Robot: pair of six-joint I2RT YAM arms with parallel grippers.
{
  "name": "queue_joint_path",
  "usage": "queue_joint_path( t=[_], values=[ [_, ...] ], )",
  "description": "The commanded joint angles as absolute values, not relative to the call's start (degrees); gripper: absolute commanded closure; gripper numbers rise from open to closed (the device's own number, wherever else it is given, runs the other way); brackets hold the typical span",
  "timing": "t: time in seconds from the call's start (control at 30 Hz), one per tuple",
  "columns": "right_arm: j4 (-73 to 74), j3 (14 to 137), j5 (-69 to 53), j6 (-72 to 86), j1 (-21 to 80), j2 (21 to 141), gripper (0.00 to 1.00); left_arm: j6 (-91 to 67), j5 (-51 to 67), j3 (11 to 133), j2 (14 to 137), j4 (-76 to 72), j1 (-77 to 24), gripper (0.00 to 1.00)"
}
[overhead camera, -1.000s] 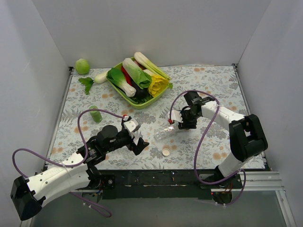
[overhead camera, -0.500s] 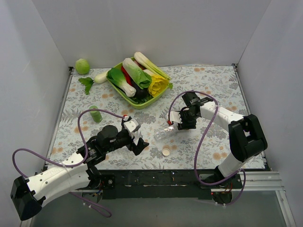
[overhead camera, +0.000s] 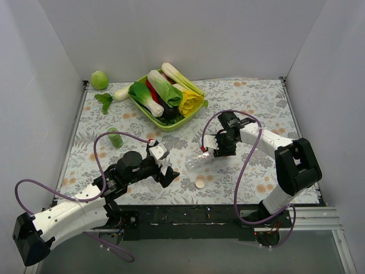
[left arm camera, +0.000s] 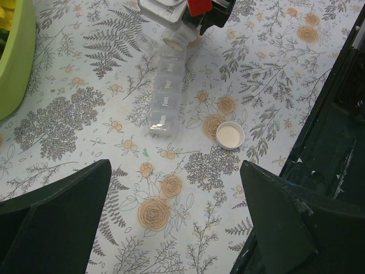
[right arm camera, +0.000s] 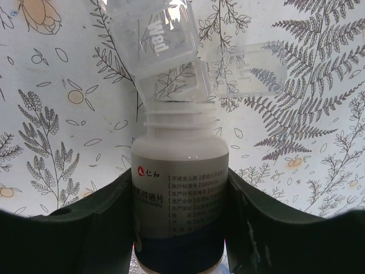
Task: Sort the pills into containers
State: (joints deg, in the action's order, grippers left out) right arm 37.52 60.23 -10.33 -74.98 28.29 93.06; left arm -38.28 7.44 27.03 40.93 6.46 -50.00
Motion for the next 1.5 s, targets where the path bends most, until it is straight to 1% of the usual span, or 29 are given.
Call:
queue_joint_path(
  t=[0.0, 1.47],
  values=[
    [38.1, 63.0, -9.1, -75.1, 28.8, 92.5, 0.99, -37.3, 8.1, 27.4, 40.1, 6.7, -49.7, 0.02],
    [40.4, 64.8, -4.3, -74.4, 32.1, 94.3, 0.99, -37.0, 9.0, 27.5, 39.8, 6.9, -49.8, 0.02]
  ],
)
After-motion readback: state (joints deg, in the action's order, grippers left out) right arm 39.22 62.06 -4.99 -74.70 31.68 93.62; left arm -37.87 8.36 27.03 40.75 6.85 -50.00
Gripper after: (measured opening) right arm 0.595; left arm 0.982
